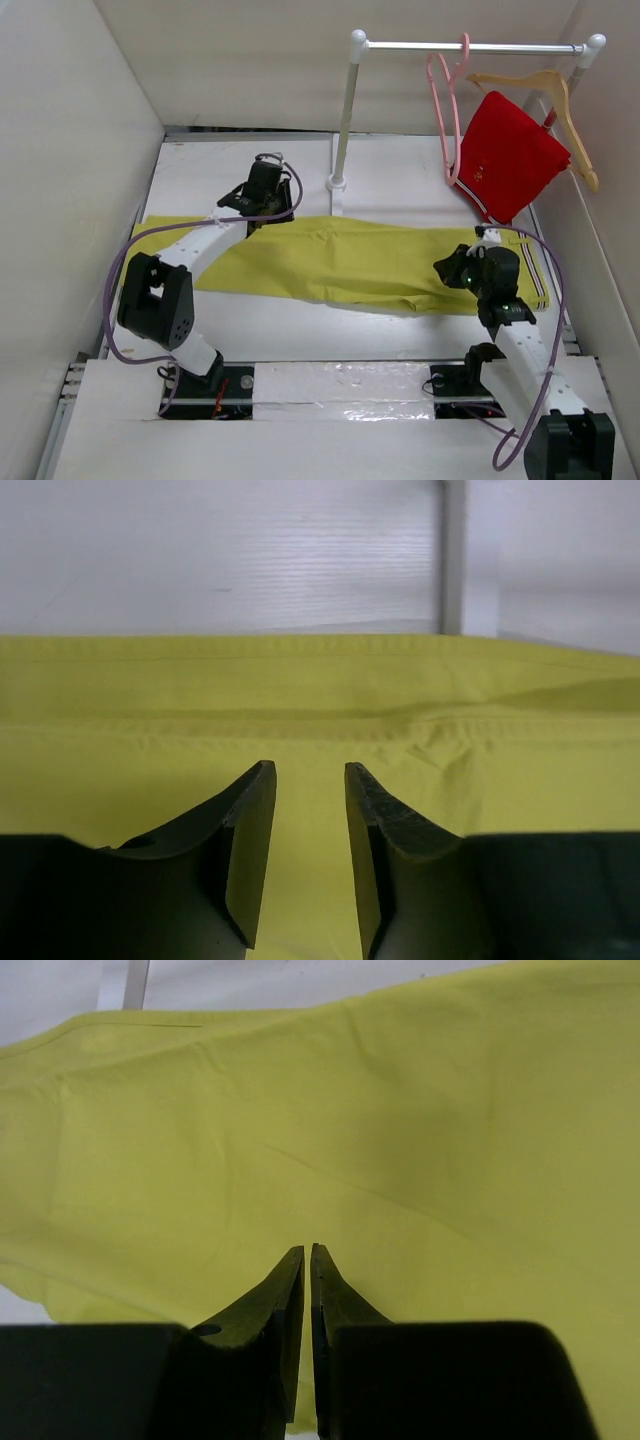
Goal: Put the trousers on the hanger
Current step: Fold the trousers at the center of the board.
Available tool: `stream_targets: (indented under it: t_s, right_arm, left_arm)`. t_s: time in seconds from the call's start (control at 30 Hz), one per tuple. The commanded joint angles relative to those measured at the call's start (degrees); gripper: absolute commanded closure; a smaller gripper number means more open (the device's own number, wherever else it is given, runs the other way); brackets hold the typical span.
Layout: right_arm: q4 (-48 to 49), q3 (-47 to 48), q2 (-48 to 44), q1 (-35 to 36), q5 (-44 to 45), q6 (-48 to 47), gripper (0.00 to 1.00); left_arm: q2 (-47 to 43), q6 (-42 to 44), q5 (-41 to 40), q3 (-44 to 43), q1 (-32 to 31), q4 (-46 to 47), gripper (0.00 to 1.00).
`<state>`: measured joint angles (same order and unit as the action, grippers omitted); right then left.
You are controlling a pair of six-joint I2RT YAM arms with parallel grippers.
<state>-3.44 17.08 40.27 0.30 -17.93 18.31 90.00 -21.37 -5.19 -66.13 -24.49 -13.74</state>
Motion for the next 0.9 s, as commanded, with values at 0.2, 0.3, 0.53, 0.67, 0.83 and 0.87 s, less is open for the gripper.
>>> stream_targets:
  t_s: [0.2, 0.3, 0.53, 0.67, 0.83, 0.87]
  right_arm:
    - [7.7, 1.3, 2.2, 6.9, 5.9, 0.2, 0.78]
    - [7.8, 1.5, 2.6, 8.4, 6.1, -0.2, 0.77]
    - [6.9, 2.0, 2.6, 10.2, 7.1, -1.3, 0.74]
    - [7.5, 2.1, 2.9, 10.2, 6.8, -1.3, 0.74]
    - [7.7, 2.6, 4.4, 10.2, 6.2, -1.4, 0.74]
    - [7.7, 2.6, 4.5, 10.2, 6.2, -1.6, 0.74]
  left_arm:
    - [-0.6, 14.4, 24.8, -1.7, -2.1, 6.8, 0.55]
    - [1.3, 18.8, 25.3, -2.1, -4.2, 6.9, 0.51]
    - [8.7, 24.1, 31.0, -6.7, -4.2, 4.4, 0.47]
    - [12.4, 26.2, 28.6, -8.8, -5.7, 2.9, 0.47]
    - [14.9, 26.9, 28.3, -11.1, -5.7, 3.3, 0.47]
    - [15.5, 27.1, 28.6, -11.3, -5.7, 3.2, 0.48]
